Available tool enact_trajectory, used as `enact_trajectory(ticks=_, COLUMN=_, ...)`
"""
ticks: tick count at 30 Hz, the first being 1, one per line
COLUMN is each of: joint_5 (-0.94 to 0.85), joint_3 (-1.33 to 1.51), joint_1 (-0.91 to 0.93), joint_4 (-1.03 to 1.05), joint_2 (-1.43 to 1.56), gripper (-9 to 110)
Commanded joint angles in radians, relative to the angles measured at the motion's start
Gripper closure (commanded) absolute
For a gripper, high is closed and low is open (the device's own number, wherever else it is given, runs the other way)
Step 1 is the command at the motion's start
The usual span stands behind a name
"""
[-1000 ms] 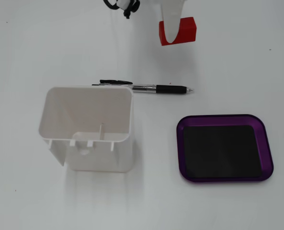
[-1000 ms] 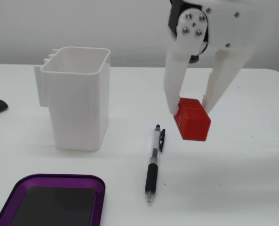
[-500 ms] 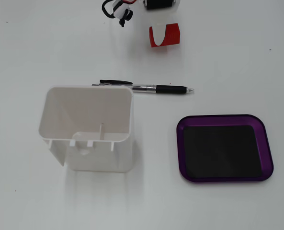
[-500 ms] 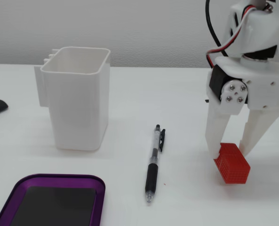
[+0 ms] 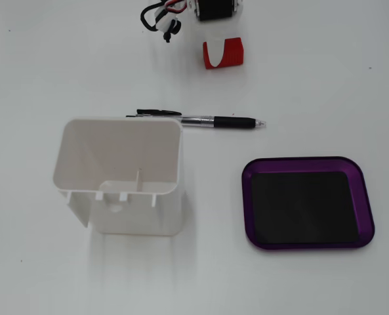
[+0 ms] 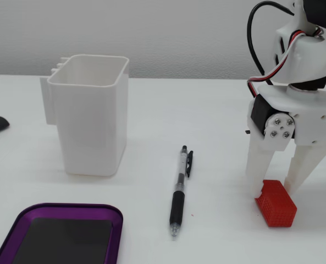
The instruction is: Remove the cube from the box.
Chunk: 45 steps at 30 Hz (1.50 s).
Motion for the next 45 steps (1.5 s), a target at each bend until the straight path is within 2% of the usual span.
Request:
enact_trajectory(ticks=1, joint_5=-0.005, joint_3=-0.029, joint_1=0.017, joint_4=0.005, joint_2=0.040, gripper=101)
enact_trajectory(ticks=10, joint_5=-0.005, joint_3=-0.225, joint_1=0.138, joint_4=0.215, joint_2=0.040, gripper=85)
enact_trajectory(ticks=17, joint_5=-0.005, joint_3=-0.279, joint_1=0.152, joint_4=0.285, joint_2=0.080, gripper=84)
enact_trajectory(ticks=23, joint_5=-0.006, joint_3=-0.255, joint_1=0.153, joint_4=0.310, joint_2=0.414, gripper=84)
enact_trajectory(ticks=30, joint_5=-0.153, joint_3=0.063, joint_1=0.158, joint_4=0.311, joint_2=0.974, gripper=84)
enact_trajectory(ticks=36, joint_5=-0.209, joint_3=0.397, joint_1=0.299, joint_4=0.238, joint_2=1.373, gripper=84)
enact_trajectory(ticks=42, joint_5=-0.196, joint_3=0.577, joint_1=0.311, joint_4=0.239, joint_2=1.301, gripper=84)
enact_trajectory(ticks=45, joint_5=-0.124, joint_3=0.627, joint_1=0.313, joint_4=0.241, joint_2=1.310, gripper=84)
